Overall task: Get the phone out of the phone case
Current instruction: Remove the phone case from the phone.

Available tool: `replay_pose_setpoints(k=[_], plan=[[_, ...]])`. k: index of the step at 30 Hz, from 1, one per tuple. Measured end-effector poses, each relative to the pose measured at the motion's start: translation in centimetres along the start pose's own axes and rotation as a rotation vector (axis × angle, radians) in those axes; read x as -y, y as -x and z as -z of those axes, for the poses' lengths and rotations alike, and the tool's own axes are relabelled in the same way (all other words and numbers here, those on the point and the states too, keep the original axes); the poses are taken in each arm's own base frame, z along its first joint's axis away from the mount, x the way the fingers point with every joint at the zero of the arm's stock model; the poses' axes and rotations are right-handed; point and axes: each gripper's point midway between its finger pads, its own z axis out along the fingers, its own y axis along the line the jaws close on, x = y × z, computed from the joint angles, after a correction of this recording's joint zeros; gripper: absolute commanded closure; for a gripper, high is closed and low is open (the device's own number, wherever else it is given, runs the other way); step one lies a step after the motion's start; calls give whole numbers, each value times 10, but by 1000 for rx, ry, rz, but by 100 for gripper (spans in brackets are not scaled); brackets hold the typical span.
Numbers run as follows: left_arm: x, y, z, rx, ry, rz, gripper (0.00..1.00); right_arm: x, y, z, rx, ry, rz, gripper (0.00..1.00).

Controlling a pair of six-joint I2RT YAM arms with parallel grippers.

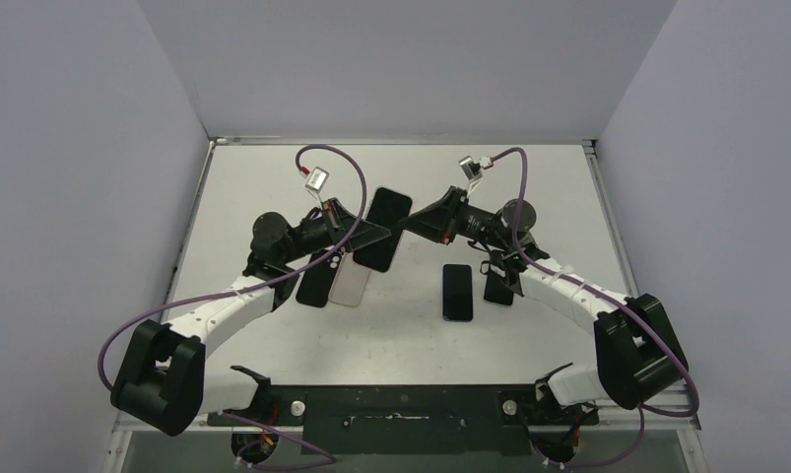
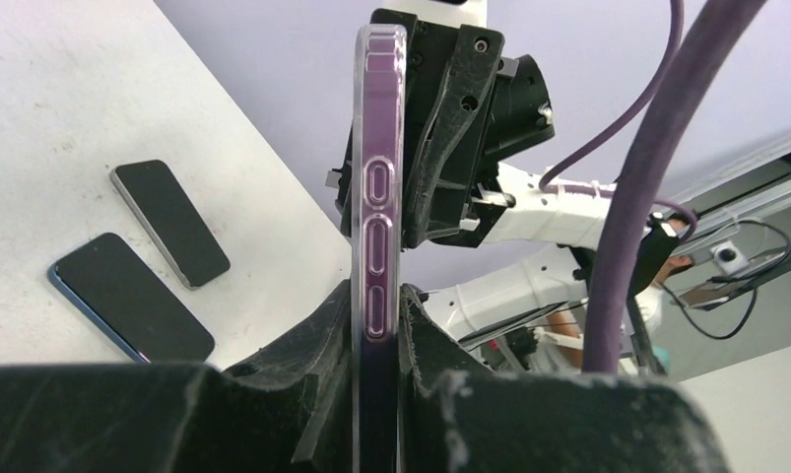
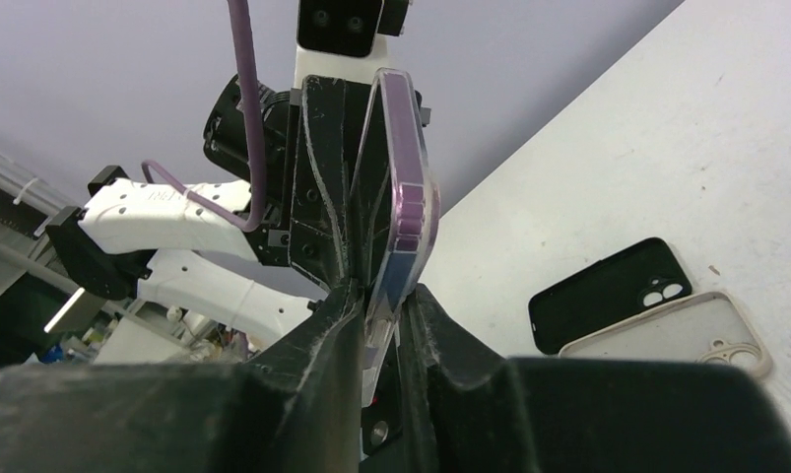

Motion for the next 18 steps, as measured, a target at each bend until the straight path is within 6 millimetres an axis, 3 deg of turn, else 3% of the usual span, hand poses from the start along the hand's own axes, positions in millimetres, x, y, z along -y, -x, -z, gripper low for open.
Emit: replay_pose_setpoints(k=[5, 10, 15, 18], plan=[[4, 1, -1, -36, -10, -82, 80, -5, 1, 2, -44, 42, -18, 100], [8, 1, -2, -96, -12, -141, 69, -20, 5, 2, -102, 109, 45, 100], [14, 2, 0, -139, -29, -186, 68, -29, 3, 3, -167, 152, 98, 100], [15, 0, 1, -159, -37, -197, 76, -30, 0, 4, -204, 161, 111, 100]])
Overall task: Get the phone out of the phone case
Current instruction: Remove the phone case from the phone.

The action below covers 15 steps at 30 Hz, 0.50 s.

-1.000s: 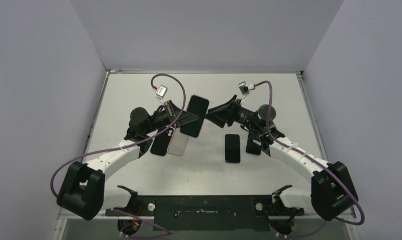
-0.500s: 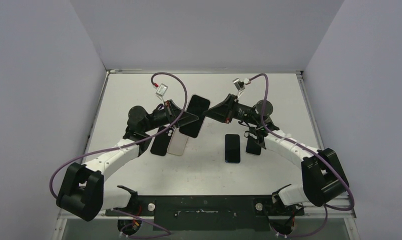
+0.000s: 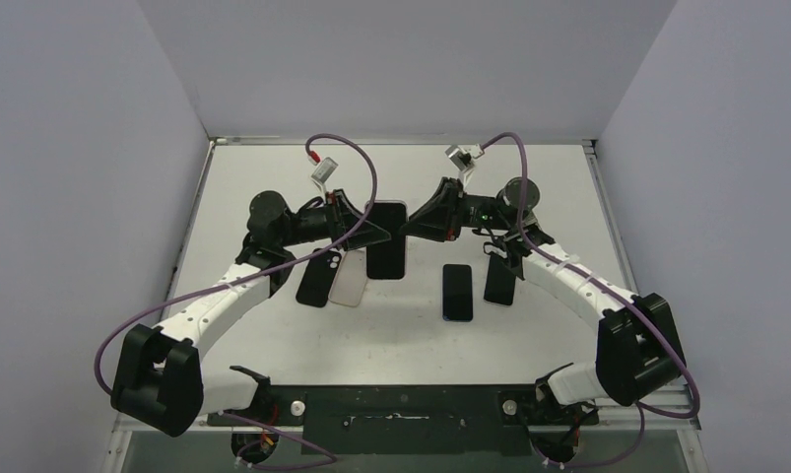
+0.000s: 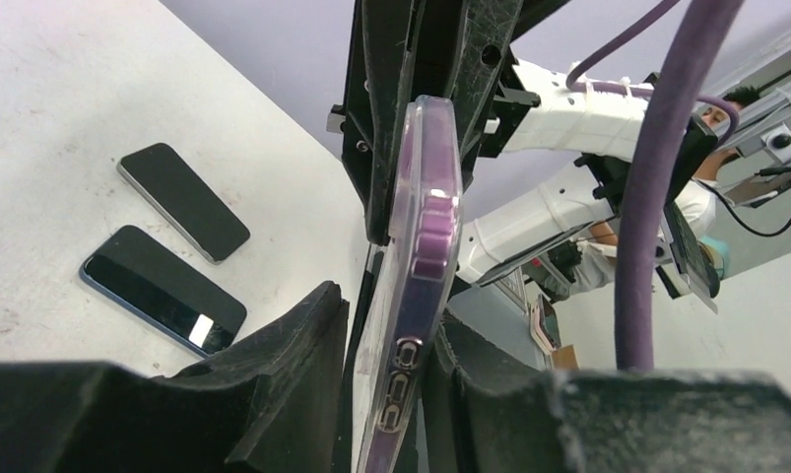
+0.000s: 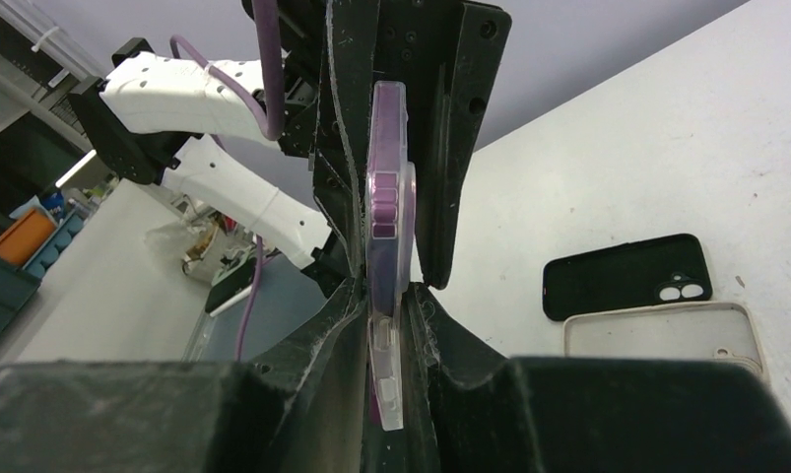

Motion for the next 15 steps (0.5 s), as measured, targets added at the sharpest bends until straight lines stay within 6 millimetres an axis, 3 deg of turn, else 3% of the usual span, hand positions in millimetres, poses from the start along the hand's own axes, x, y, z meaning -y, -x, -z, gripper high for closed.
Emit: replay_pose_setpoints(k=[3, 6, 10, 15], plan=[[3, -3, 1, -23, -16, -7, 100, -1, -3, 0, -30, 7, 9, 100], [7, -4, 2, -42, -35, -37, 100, 2, -6, 0, -51, -7, 0, 86], [4, -3, 3, -33, -13, -28, 100, 6, -6, 0, -59, -40, 16, 52], [-7, 13, 9, 101, 112, 15, 100, 11, -3, 6, -10, -138, 62, 32]])
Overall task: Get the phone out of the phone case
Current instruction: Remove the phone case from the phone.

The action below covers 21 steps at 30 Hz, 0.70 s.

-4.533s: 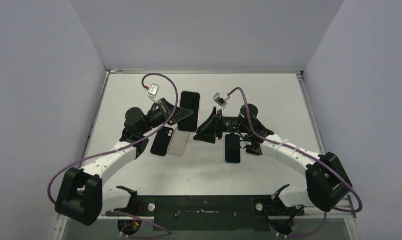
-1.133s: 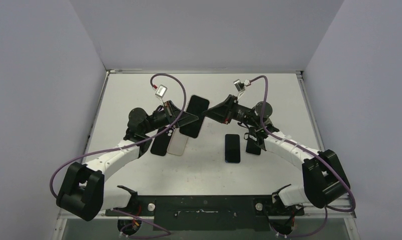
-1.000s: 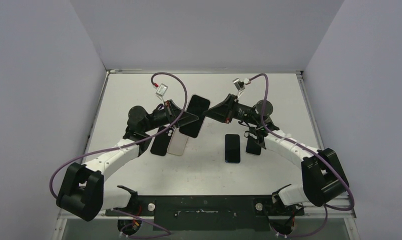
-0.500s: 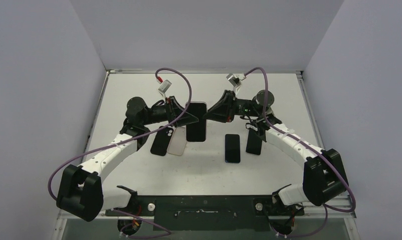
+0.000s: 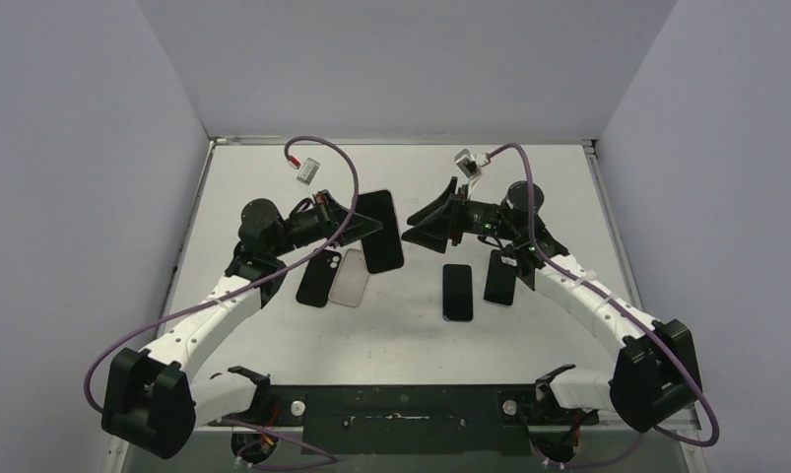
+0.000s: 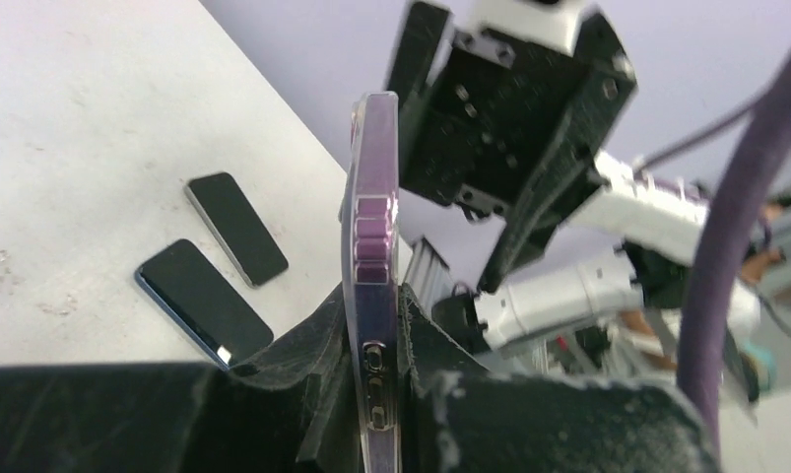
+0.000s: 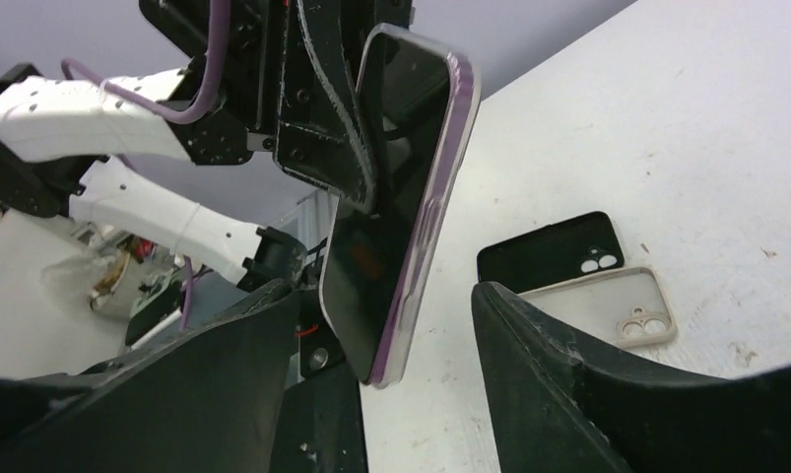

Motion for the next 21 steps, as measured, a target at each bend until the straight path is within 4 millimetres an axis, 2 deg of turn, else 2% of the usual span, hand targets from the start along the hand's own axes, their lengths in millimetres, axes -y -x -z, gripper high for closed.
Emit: replay_pose_setpoints(k=[4, 8, 13, 16, 21], plan=[[-17, 7, 8, 134, 96, 87, 100, 3, -10, 9, 61, -87, -2, 25], [-42, 8, 11, 238, 184, 200, 100, 9, -43, 9, 86, -149, -85, 21], [-47, 16, 9, 356, 209, 264, 100, 14, -74, -1, 112, -208, -188, 20], [-50, 18, 10, 419, 216, 298, 100, 10, -74, -6, 149, -214, -214, 20], [-52, 24, 12, 503, 216, 343, 100, 6, -51, -10, 252, -193, -214, 24]])
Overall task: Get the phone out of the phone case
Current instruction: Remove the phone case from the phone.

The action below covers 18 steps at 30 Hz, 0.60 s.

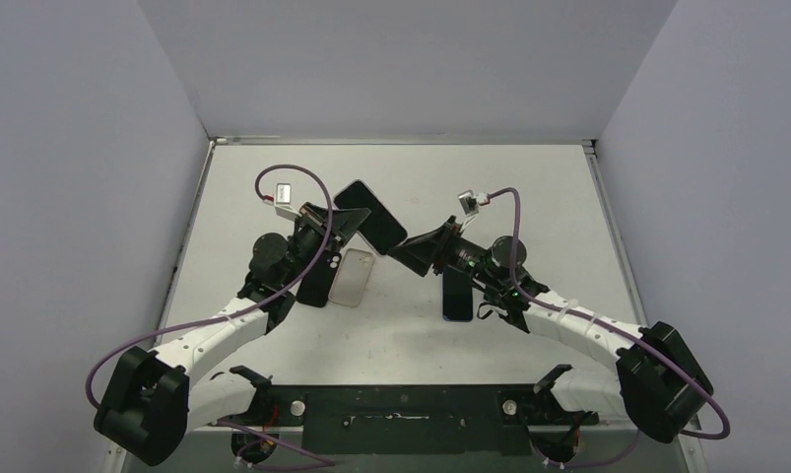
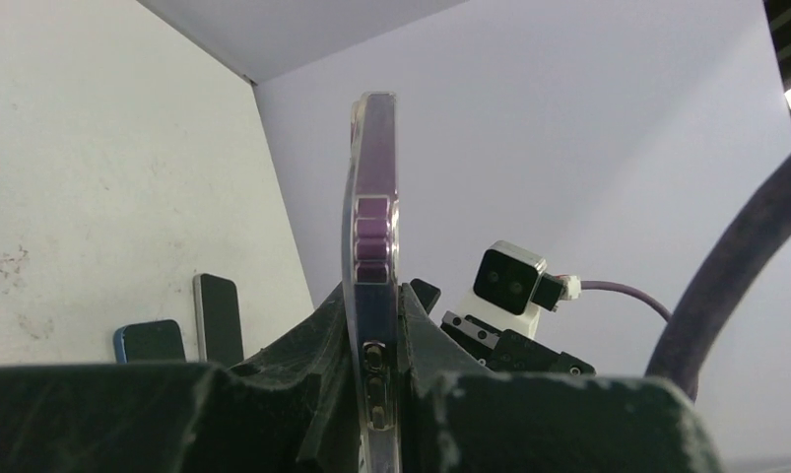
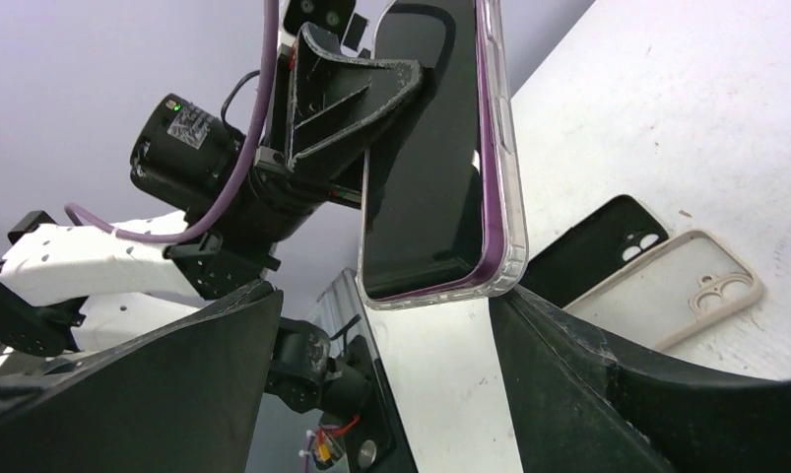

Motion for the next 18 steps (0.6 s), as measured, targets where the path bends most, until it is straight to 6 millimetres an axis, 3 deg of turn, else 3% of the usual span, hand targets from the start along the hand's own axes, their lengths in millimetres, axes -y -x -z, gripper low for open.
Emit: replay_pose_setpoints(k=[9, 18], plan=[[5, 6, 1, 71, -29, 75, 100, 7, -5, -17, 10, 28, -60, 34], [17, 10, 1, 92, -72, 112, 100, -9, 5, -27, 36, 108, -47, 53]])
